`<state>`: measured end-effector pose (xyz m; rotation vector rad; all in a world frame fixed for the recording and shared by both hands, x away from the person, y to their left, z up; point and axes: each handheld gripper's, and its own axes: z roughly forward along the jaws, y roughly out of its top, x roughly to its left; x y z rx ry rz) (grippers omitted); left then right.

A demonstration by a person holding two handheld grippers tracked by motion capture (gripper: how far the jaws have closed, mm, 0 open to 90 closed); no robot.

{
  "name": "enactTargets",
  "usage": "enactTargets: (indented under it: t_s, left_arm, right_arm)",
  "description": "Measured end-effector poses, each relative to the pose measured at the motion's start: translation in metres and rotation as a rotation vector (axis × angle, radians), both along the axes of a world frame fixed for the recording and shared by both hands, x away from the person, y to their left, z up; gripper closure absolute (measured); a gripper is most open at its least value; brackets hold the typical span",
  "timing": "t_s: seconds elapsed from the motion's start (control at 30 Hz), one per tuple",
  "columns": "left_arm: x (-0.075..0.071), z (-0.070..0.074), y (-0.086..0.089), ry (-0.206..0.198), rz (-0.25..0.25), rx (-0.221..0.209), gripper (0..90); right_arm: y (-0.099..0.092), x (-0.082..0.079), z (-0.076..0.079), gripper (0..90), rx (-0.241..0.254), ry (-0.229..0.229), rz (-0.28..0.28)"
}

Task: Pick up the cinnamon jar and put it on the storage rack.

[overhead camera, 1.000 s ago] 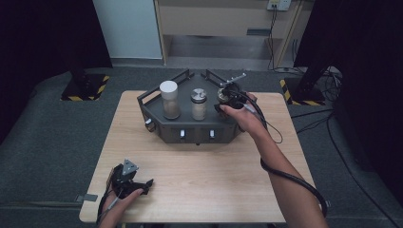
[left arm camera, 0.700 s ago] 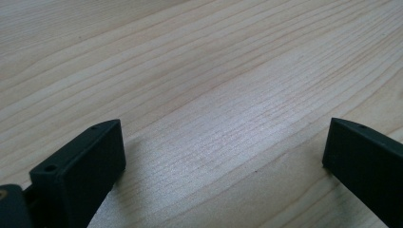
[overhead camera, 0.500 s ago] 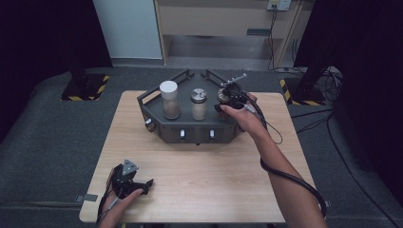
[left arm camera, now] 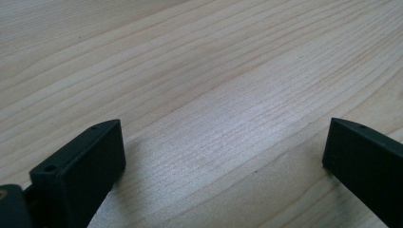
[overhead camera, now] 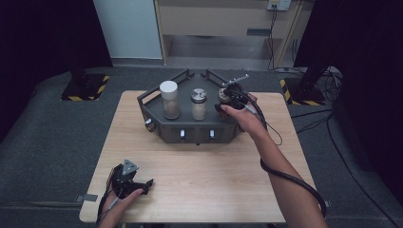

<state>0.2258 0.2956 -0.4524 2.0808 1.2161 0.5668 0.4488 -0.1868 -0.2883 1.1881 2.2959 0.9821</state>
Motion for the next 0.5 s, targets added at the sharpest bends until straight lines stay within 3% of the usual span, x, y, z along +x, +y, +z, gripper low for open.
enactTargets:
  t_s: [0.27,0.5]
  left_arm:
    - [-0.0001,-0.0001,0.0,0.0,0.0,0.0,0.0]
    - [-0.0002,-0.0002,-0.0001,-0.001,0.001,0.0,0.0]
  right_arm:
    - [-0.001,-0.0002,-0.0008,29.3,0.004,-0.002,0.002]
    - [-0.0065,-0.0024,-0.001,17.2,0.034,-0.002,0.002]
